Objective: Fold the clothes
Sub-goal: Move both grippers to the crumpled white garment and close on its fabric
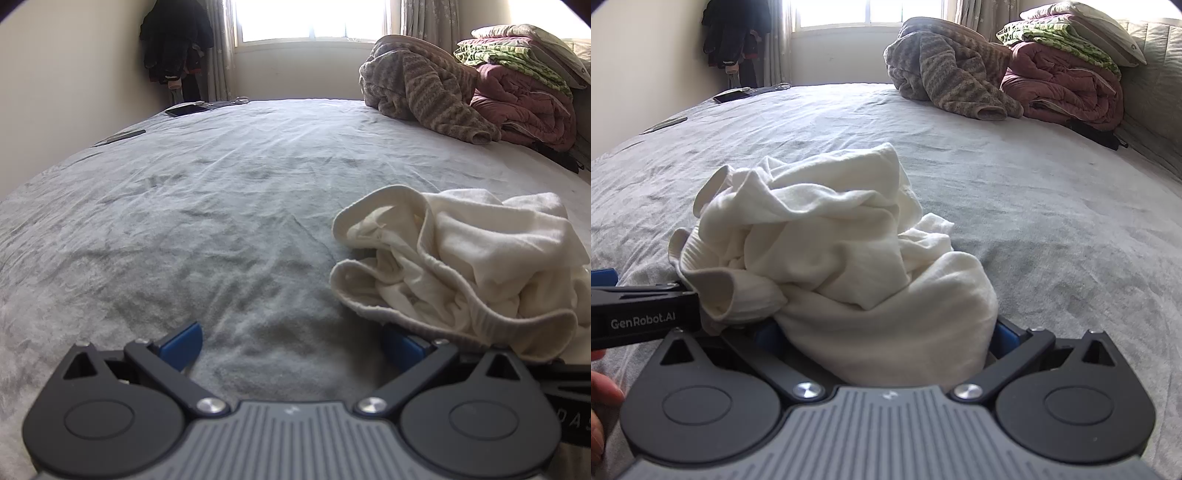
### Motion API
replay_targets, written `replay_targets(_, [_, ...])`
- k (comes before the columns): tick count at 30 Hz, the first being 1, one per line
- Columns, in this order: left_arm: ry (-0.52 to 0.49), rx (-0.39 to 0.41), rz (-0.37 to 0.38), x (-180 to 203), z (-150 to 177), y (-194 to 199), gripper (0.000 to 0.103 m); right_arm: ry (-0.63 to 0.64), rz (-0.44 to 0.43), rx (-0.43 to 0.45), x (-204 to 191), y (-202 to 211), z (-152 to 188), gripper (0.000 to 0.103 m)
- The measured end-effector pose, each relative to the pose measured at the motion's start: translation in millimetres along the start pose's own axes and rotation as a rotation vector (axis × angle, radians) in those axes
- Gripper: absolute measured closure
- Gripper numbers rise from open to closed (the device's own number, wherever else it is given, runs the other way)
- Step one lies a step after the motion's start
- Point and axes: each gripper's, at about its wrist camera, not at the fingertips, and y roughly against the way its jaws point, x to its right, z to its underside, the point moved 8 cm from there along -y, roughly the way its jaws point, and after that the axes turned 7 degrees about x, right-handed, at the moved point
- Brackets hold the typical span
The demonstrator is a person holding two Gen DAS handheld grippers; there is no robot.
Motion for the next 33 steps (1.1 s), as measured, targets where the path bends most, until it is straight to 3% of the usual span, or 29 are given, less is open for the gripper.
replay_targets(11, [0.006, -0.009, 0.012, -1, -1, 0, 0.0, 0.13, -0.03, 0.018, -6, 7, 2, 0.0])
replay_targets(17, [-0.026, -0.024, 0.03, 2, -4, 3, 0.0, 0.141, -0.053, -0.021, -6, 8, -2, 0.0])
replay_targets(21, [-0.023, -0.032, 0.072, 5, -9, 11, 0.001, 0.17, -0.056, -0.002, -3, 9, -8, 0.0])
replay_targets(27, [0.034, 0.041, 0.154, 5, -23, 26, 0.0, 0.194, -0.053, 0.063, 6, 15, -25, 0.0])
replay_targets(29, [0.057, 0.038, 0.189, 8, -25, 26, 0.0, 0.189, -0.068, 0.074, 9, 16, -29, 0.005])
replay_targets(33, [0.088, 0.015, 0.224, 12, -24, 24, 0.0, 0.144, -0.124, 0.058, 12, 13, -30, 0.03])
